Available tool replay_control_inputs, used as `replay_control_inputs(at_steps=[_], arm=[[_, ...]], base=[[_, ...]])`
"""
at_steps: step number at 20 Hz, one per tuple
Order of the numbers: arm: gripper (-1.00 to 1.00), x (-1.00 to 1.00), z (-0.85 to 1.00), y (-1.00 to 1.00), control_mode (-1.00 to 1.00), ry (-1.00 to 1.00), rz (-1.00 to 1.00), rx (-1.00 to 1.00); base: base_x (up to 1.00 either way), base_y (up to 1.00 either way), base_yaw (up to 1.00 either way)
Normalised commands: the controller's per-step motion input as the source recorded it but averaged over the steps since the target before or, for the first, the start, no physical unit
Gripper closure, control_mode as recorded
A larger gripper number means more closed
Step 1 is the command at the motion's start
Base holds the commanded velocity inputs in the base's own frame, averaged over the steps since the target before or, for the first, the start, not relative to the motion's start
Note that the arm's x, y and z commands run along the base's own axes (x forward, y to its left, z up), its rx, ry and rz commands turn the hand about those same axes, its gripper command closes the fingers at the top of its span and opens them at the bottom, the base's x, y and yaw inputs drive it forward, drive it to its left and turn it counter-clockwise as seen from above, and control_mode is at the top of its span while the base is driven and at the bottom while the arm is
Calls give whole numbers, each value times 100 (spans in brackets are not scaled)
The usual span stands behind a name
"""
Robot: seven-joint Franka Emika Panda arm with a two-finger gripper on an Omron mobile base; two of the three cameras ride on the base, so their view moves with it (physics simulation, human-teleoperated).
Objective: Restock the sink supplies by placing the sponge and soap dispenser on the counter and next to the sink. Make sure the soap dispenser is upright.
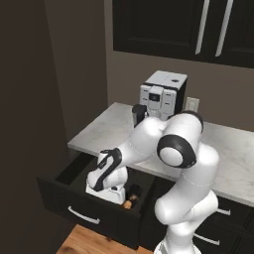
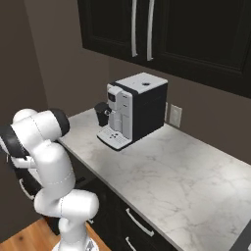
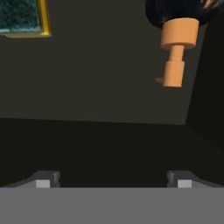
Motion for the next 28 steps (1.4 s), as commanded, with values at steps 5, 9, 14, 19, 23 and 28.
replay_control_inputs(at_steps=[5,9,14,19,23,28], arm=[[-100,-57,0,69,-100,0,-4,0],[-100,-99,2,43,-100,0,-9,1],[-100,0,58,3,-100,-1,-7,0],[-100,85,9,-14,-100,-6,-1,0],[-100,31,0,0,-100,-21,0,0],[-100,31,0,0,-100,-18,0,0]], base=[[0,0,0],[0,0,0],[0,0,0],[0,0,0],[0,0,0],[0,0,0]])
